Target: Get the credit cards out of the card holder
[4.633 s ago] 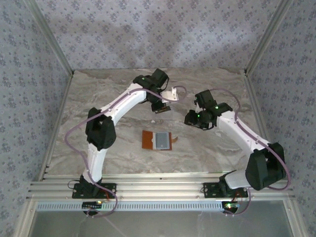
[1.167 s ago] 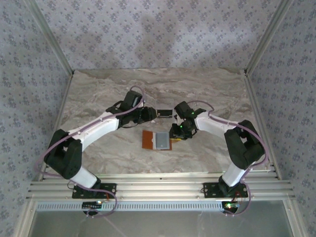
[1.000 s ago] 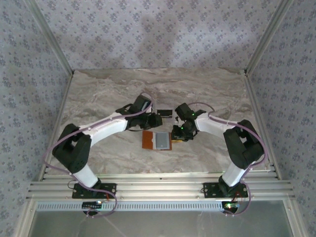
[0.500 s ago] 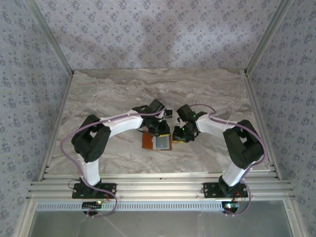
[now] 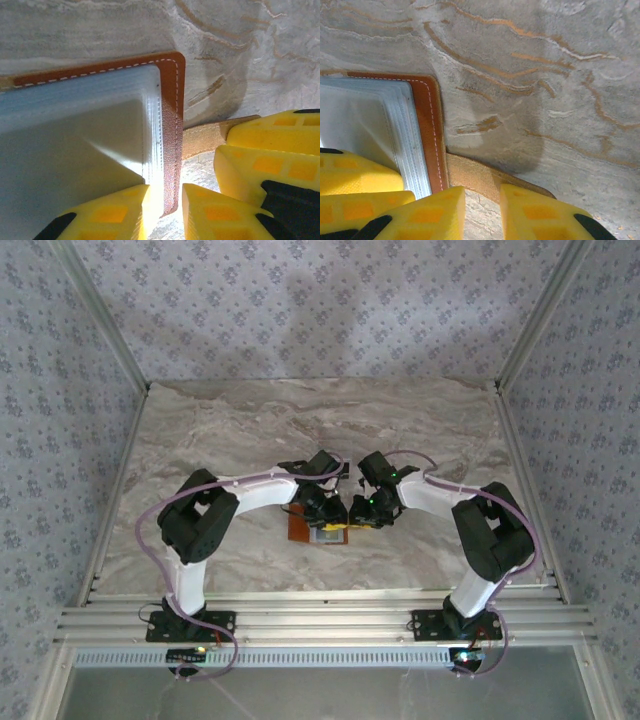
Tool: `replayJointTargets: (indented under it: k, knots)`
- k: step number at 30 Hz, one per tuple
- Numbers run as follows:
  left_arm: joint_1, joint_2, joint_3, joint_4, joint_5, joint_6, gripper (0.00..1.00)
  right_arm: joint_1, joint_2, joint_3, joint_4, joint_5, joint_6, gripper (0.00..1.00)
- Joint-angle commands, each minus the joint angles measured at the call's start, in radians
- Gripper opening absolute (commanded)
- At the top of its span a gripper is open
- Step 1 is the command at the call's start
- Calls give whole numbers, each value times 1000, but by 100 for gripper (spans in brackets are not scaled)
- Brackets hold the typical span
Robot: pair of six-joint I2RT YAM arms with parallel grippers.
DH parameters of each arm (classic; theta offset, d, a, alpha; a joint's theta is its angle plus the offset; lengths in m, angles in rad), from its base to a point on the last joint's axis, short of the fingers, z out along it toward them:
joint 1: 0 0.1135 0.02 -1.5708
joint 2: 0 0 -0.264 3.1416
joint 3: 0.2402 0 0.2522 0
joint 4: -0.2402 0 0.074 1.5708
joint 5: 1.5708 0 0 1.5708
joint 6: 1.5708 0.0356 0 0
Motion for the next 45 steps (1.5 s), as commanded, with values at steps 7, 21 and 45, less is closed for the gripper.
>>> replayJointTargets:
  k: [7,21,45]
  knots:
    - [-6,-33,25,-150,-106,59,28,-6,11,-9,-6,17,13,26]
    - [40,-88,51,-352,-284,162,32,-7,17,-9,-7,15,12,26]
    - [139,-304,47,-431,-337,179,35,42,-41,73,-53,18,34,32]
